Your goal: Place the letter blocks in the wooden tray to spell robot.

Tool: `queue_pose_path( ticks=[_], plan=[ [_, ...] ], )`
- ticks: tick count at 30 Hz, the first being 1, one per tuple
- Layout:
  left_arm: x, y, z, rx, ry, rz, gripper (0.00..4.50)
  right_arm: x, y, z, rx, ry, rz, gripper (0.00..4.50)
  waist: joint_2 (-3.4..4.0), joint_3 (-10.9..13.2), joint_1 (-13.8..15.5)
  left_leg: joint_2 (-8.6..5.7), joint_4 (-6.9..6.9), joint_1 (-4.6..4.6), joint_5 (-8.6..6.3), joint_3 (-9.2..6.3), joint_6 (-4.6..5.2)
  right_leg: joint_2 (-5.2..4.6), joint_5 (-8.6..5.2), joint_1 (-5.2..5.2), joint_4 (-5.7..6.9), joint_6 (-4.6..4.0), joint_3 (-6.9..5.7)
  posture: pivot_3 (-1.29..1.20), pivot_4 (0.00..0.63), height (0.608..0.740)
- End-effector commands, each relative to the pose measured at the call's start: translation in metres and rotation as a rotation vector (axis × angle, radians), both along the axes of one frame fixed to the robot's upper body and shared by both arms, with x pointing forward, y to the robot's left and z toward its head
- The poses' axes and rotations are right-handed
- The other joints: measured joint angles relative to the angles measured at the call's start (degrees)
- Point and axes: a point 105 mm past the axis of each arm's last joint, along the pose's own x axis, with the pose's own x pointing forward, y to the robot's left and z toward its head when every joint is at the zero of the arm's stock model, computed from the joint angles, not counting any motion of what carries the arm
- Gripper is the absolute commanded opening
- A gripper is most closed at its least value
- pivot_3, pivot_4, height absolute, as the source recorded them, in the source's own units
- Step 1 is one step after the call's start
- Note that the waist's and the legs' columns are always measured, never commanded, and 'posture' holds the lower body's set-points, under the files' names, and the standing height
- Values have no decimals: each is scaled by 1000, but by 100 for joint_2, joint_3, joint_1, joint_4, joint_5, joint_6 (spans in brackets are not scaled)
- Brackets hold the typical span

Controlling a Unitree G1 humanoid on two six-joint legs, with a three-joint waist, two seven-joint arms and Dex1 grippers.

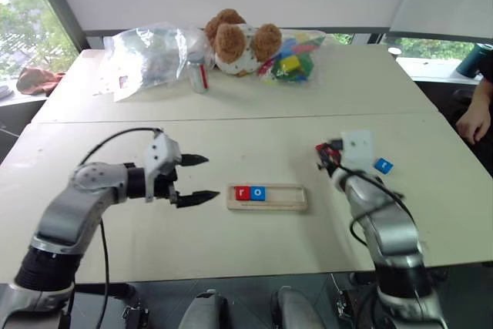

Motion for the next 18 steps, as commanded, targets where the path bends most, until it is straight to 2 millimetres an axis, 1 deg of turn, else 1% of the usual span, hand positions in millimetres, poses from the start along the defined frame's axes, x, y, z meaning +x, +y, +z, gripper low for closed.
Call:
queue_pose_path(
  ticks=[1, 3, 5, 7, 10, 14, 15, 16, 17, 18],
  plan=[
    [0, -4, 11, 14, -61, -42, 4500, -27, -18, 14, 85, -41, -154, 1179, 2, 1, -31, 1, 0, 0, -2, 7, 4, 1, 0, -3, 0, 0, 4, 0, 150, 740],
    [2, -6, 12, 25, -68, -59, 4500, -36, -21, 8, 146, -12, -217, 1179, 3, 2, -33, 2, 5, 16, 1, 11, 2, 4, 0, -2, 5, 0, 10, 0, 150, 740],
    [5, -9, 14, 25, -74, -70, 4500, -36, -15, 1, 179, 20, -225, 1179, 3, 1, -12, 3, 5, 53, 3, 9, 0, 5, 0, 28, 20, -1, 7, 0, 150, 740],
    [8, -10, 14, 29, -78, -76, 4500, -33, -8, -5, 190, 43, -215, 1179, 3, 1, -10, 6, 6, 76, 4, 4, 1, 10, 2, 51, 25, -5, 3, 0, 150, 740],
    [11, -11, 14, 32, -86, -81, 4500, -26, 2, -14, 180, 88, -183, 1179, 3, 1, -11, 5, 6, 75, 5, 5, 1, 13, 1, 49, 27, -6, 3, 0, 150, 740],
    [12, -12, 13, 32, -87, -84, 4500, -19, 4, -21, 172, 118, -183, 1179, 3, 1, -6, 5, 6, 50, 5, 6, -1, 14, 1, 25, 23, -5, 2, 0, 150, 740],
    [12, -13, 12, 33, -86, -85, 4500, -18, 4, -22, 171, 123, -182, 2204, 3, 1, -6, 5, 6, 49, 5, 6, -1, 13, 1, 25, 20, -5, 2, 0, 150, 740],
    [11, -13, 12, 33, -85, -86, 4500, -17, 4, -23, 163, 128, -182, 2549, 3, 1, -7, 5, 6, 48, 5, 6, -1, 13, 1, 25, 16, -5, 2, 0, 150, 740],
    [11, -12, 12, 34, -83, -84, 4500, -18, 5, -25, 168, 146, -180, 3028, 3, 1, -7, 5, 6, 48, 5, 6, -1, 13, 1, 25, 14, -5, 2, 0, 150, 740],
    [10, -11, 12, 34, -82, -82, 4500, -19, 5, -26, 169, 160, -183, 3625, 1, 1, -6, 5, 6, 48, 5, 6, -1, 12, 1, 27, 13, -5, 2, 0, 150, 740]
  ],
)
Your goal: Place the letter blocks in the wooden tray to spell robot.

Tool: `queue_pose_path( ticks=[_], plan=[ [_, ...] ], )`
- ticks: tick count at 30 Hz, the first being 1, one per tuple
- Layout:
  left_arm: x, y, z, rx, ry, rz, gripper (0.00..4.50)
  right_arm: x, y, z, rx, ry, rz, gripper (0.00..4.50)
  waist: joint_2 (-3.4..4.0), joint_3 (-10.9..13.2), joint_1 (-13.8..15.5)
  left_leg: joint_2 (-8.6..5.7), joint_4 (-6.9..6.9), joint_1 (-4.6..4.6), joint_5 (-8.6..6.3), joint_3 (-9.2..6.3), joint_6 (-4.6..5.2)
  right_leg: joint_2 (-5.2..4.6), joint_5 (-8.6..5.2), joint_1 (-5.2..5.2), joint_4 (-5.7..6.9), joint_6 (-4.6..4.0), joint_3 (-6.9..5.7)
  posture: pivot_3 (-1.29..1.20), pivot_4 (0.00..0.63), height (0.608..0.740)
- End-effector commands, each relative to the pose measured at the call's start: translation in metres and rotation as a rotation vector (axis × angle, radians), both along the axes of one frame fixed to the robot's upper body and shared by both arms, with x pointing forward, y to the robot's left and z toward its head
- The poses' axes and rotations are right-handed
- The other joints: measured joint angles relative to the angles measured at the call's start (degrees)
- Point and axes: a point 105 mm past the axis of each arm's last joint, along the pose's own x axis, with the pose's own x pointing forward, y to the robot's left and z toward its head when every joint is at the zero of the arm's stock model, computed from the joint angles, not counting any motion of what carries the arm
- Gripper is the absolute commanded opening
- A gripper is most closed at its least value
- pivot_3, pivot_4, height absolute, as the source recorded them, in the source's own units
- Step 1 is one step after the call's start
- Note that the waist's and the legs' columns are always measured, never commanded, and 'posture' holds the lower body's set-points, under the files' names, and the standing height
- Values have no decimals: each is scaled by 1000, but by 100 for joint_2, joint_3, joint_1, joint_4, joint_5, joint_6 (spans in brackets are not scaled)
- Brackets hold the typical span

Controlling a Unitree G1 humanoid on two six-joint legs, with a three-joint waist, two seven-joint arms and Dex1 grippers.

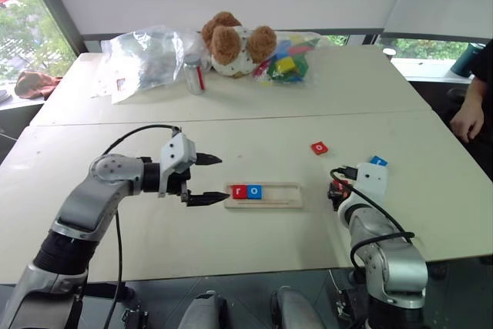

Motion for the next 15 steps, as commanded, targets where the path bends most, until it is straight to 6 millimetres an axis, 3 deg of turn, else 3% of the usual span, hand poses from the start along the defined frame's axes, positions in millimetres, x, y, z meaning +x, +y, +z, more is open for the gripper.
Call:
queue_pose_path(
  ticks=[1, 2, 4, 7, 9, 12, 15],
  plan=[
    [-2, 1, 8, -1, -40, -9, 4500, -2, 0, -2, 15, 33, -1, 4131, -2, -1, -3, 0, 0, 0, 0, 0, 0, 0, 0, 1, 0, 0, 0, 0, 150, 740],
    [-2, 2, 9, -2, -40, -5, 4500, 0, 0, 4, 19, 15, 21, 4471, -2, -1, -16, 0, 1, 0, 0, 0, 0, 0, 0, 2, 0, 0, 0, 0, 150, 740],
    [-2, 5, 13, -7, -44, -6, 4500, 7, -7, 30, -32, -85, 89, 4471, 1, 0, -17, 1, 1, 2, 0, 0, 0, 1, 0, 2, 1, 0, 1, 0, 150, 740],
    [-10, 11, 12, 19, -20, -55, 4500, 24, -3, 76, -82, -247, 442, 4471, 19, 15, -19, -3, 3, 0, -1, 6, 2, 3, 0, 1, -2, 0, -3, 0, 150, 740],
    [-13, 11, 11, 34, -7, -84, 4500, 15, 3, 75, -75, -212, 716, 4471, 18, 14, 1, -4, 2, 2, -4, 12, 8, 6, 0, 4, -7, 1, -3, 0, 150, 740],
    [-15, 10, 12, 46, -3, -110, 4500, -5, -2, 61, -90, -111, 987, 4471, 7, 12, 68, 12, -2, 2, -10, -21, 18, 26, -3, 29, -28, 5, -21, 0, 150, 740],
    [-14, 8, 16, 49, -16, -118, 4500, -11, -31, 39, -192, 27, 1137, 4471, 7, 15, 37, 9, 1, -1, -14, -11, 26, 20, -6, 29, -32, 9, -16, 0, 150, 740]
  ],
)
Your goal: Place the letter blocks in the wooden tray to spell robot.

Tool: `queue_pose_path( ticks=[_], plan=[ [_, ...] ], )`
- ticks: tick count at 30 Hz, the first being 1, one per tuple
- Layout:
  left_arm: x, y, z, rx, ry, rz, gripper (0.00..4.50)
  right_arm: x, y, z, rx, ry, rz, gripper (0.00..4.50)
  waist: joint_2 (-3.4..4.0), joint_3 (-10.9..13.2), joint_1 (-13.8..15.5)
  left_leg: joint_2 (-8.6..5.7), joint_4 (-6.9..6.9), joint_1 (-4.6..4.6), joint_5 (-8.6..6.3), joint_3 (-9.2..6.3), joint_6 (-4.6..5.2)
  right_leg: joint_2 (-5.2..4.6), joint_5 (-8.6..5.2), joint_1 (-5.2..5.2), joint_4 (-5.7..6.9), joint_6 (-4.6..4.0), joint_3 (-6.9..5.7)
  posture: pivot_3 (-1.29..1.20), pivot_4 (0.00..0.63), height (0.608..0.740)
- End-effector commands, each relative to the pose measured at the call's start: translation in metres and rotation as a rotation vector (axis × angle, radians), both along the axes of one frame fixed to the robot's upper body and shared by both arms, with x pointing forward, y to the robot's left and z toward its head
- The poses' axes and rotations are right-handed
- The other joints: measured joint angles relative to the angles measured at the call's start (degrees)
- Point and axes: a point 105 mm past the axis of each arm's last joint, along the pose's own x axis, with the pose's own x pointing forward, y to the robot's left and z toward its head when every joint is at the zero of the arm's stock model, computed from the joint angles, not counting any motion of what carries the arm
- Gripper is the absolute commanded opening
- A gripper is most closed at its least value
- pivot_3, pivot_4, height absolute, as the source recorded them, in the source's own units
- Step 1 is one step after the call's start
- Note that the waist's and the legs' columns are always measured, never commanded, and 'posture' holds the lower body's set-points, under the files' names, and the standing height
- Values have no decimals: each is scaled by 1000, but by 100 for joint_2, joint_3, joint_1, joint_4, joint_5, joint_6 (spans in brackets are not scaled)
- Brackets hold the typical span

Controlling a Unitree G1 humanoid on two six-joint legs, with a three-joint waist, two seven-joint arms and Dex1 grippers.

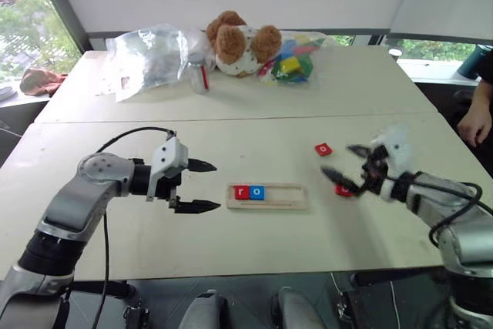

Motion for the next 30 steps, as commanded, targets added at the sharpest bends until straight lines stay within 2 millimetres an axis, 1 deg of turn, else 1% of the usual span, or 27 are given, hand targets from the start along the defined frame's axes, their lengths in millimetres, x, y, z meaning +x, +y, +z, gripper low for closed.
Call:
queue_pose_path(
  ticks=[1, 2, 5, 9, 13, 16, 22, 23, 24, 25, 26, 29, 30],
  plan=[
    [-1, -3, 16, -4, -64, -32, 4500, -3, -27, -9, -120, 35, 167, 4471, 0, 3, -28, -6, 6, 1, 0, 12, 0, -7, 0, 0, 0, 1, 1, 0, 150, 740],
    [-2, -2, 16, -2, -64, -30, 4500, 0, -33, -11, -136, 42, 182, 4471, 0, 3, -45, -9, 13, 3, 0, 20, 0, -15, 1, 2, 1, 2, 6, 0, 150, 740],
    [-4, 2, 14, 11, -59, -13, 4500, 6, -41, -15, -174, 51, 225, 4471, -4, 5, -88, -8, 14, 31, 0, 32, 1, -24, 2, 23, 4, 2, 19, 0, 150, 740],
    [-5, 5, 12, 17, -57, 15, 4500, 16, -40, -20, -174, 55, 260, 4471, 0, 5, -48, 4, 2, 37, 0, 18, -1, -15, 1, 21, 9, 0, 16, 0, 150, 740],
    [-5, 6, 10, 20, -59, 24, 4500, 24, -42, -26, -185, 64, 272, 4471, 0, 5, -10, -1, 7, 8, 3, 14, -6, -24, 1, -2, 10, 0, 13, 0, 150, 740],
    [-5, 6, 10, 24, -60, 27, 4500, 27, -46, -30, -204, 82, 286, 4471, 0, 5, -19, -11, 12, 5, 4, 17, -7, -35, 1, 0, 7, 0, 16, 0, 150, 740],
    [-5, 8, 9, 30, -63, 35, 4500, 33, -52, -31, -217, 94, 303, 4471, 0, 5, -27, -9, 9, 6, 4, 15, -9, -34, 2, -2, 8, 0, 15, 0, 150, 740],
    [-5, 8, 8, 30, -64, 39, 4500, 33, -50, -31, -220, 92, 315, 3956, 0, 5, -27, -9, 9, 6, 4, 14, -9, -34, 2, -2, 8, 0, 15, 0, 150, 740],
    [-4, 8, 8, 31, -64, 41, 4500, 34, -48, -32, -221, 87, 325, 3683, 0, 5, -28, -9, 9, 6, 4, 15, -9, -34, 2, -2, 8, 0, 15, 0, 150, 740],
    [-4, 8, 7, 32, -64, 43, 4500, 35, -46, -32, -221, 81, 329, 3093, 0, 5, -31, -9, 9, 6, 4, 15, -9, -35, 2, -2, 8, 0, 16, 0, 150, 740],
    [-4, 8, 7, 32, -65, 45, 4500, 36, -45, -32, -211, 84, 332, 2693, 0, 5, -34, -9, 10, 6, 5, 15, -10, -35, 2, -1, 8, 0, 16, 0, 150, 740],
    [-1, 10, 8, 31, -66, 65, 4500, 39, -40, -28, -193, 75, 339, 1221, 0, 5, -44, -9, 11, 7, 7, 15, -14, -35, 3, -1, 9, -1, 18, 0, 150, 740],
    [0, 11, 8, 32, -66, 71, 4500, 39, -39, -26, -192, 71, 340, 1150, 0, 5, -43, -9, 11, 8, 7, 15, -14, -35, 3, -1, 10, -1, 18, 0, 150, 740]
  ],
)
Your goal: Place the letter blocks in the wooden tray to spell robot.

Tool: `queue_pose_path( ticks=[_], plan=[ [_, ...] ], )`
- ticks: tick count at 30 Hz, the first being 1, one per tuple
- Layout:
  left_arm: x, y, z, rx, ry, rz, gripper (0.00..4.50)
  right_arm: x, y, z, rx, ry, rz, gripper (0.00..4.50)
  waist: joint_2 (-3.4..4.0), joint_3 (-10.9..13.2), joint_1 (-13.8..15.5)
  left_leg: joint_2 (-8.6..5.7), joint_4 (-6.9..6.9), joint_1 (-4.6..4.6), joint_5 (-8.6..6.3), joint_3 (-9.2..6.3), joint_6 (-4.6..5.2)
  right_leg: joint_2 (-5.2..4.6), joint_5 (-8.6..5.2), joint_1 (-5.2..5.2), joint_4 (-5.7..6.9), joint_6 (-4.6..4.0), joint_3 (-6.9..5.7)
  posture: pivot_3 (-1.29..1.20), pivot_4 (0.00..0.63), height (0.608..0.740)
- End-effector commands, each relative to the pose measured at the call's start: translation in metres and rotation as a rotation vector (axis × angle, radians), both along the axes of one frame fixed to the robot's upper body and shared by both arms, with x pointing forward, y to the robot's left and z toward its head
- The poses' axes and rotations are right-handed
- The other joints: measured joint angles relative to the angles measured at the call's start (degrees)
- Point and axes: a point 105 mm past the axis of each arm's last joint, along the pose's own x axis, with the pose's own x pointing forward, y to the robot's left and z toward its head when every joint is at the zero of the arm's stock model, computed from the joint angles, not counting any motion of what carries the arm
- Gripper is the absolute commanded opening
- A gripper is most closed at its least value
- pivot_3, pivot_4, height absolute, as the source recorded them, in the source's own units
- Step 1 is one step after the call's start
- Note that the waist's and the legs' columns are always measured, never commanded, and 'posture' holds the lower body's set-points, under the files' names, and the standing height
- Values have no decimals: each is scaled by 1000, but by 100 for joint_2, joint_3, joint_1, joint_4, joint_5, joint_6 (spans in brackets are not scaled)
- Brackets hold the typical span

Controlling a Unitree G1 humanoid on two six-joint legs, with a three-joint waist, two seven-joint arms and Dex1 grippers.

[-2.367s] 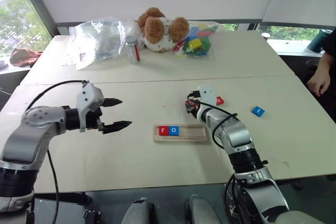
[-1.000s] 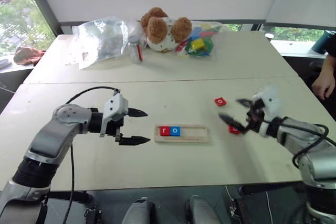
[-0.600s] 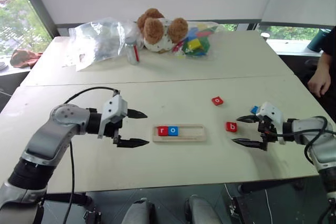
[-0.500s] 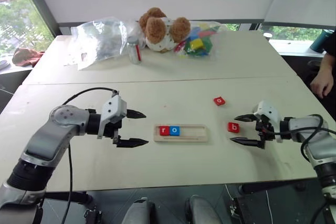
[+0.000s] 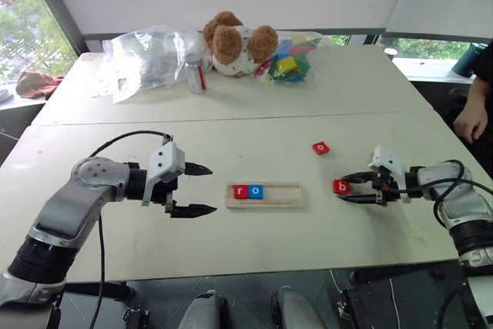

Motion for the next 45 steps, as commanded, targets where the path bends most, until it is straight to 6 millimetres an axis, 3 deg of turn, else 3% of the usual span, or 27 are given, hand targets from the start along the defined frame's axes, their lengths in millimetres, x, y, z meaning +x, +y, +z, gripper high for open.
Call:
queue_pose_path(
  ticks=[1, 3, 7, 11, 16, 22, 34, 45],
  plan=[
    [3, 6, 13, 8, -60, 25, 4500, 5, 4, 9, 9, -22, 0, 1151, 0, 0, 2, 1, -1, 0, 0, -1, 0, 0, 0, -1, 1, 0, 0, 0, 150, 740],
    [5, 9, 13, 13, -63, 38, 4500, 7, 9, 15, 13, -28, 1, 1151, 0, 0, 2, 1, -2, 0, 0, -1, 0, 0, 0, -3, 1, 0, -1, 0, 150, 740],
    [9, 17, 12, 30, -68, 65, 4500, 0, 59, 44, 120, -16, 103, 1151, 5, 0, -21, 3, -4, -7, 1, 1, -2, 2, 0, -21, 10, 0, 5, 0, 150, 740],
    [11, 18, 10, 31, -65, 74, 4500, -8, 106, 48, 133, -8, 174, 1151, 6, -1, 15, 6, -8, -9, 1, -6, -4, 4, 0, -26, 13, 0, -3, 0, 150, 740],
    [11, 20, 8, 39, -56, 78, 4500, -14, 135, 35, 68, -15, 267, 1151, 5, 0, 67, -4, -2, -17, 1, -5, -3, -7, 0, -24, 5, 0, -4, 0, 150, 740],
    [11, 20, 8, 30, -66, 94, 4500, -7, 146, 26, 10, 10, 266, 1151, 5, 0, 15, -5, -4, -18, 1, -4, -3, -6, 0, -27, 5, 0, -4, 0, 150, 740],
    [12, 12, 5, -4, -74, 113, 4500, 6, 149, 14, -36, 25, 267, 1151, 5, 0, 9, -4, -4, -18, 1, -3, -3, -3, 0, -29, 7, 0, -5, 0, 150, 740],
    [12, 11, 3, -10, -72, 125, 4500, 1, 161, 14, 1, 57, 300, 1151, 5, 0, 7, -3, -4, -17, 1, -4, -3, -2, 0, -29, 8, 0, -6, 0, 150, 740]
  ],
)
